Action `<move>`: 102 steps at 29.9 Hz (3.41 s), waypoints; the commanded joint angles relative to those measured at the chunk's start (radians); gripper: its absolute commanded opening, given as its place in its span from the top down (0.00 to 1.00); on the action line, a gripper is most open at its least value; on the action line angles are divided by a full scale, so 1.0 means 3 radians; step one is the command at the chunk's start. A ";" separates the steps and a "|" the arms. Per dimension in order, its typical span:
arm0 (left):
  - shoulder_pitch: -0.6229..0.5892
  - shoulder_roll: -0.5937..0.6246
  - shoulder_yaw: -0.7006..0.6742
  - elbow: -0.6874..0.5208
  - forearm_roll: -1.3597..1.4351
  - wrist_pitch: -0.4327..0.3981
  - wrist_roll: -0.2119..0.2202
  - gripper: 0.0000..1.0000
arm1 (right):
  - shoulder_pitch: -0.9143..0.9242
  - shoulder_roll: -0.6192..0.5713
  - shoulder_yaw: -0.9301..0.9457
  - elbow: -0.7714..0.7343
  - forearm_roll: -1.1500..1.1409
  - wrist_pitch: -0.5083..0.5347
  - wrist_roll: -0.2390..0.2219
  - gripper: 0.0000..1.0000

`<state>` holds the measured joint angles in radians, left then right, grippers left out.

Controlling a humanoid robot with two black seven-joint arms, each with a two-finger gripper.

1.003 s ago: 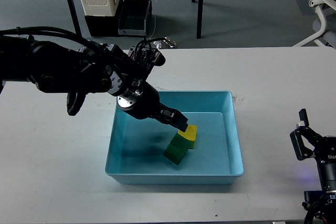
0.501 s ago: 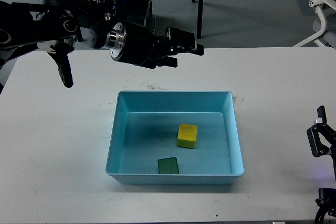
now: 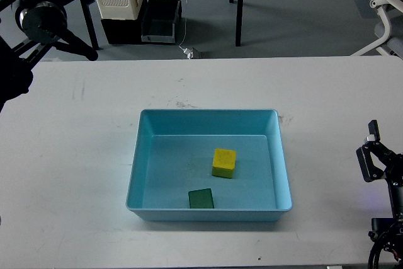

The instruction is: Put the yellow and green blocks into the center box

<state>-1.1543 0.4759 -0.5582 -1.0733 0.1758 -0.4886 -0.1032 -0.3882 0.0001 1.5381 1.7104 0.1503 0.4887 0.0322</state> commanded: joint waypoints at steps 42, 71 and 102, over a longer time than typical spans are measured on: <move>0.4993 -0.1586 -0.3314 -0.1796 -0.0632 0.0000 0.0293 0.00 | 0.0139 0.0000 -0.0433 -0.0010 -0.0680 0.0000 -0.0021 0.00; 0.4768 -0.1586 -0.3043 -0.1832 -0.0657 0.0000 0.0344 0.00 | 0.0118 0.0000 -0.0346 -0.0041 -0.0675 0.0000 0.0271 0.00; 0.4768 -0.1586 -0.2971 -0.1832 -0.0657 0.0000 0.0339 0.00 | 0.0108 0.0000 -0.0561 0.0000 -0.1109 0.0000 0.0296 0.00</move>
<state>0.2775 0.0000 -1.4498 -1.6230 -0.0215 -0.4885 -0.0015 -0.3559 0.0000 1.3726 1.7104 -0.1781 0.4887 0.1212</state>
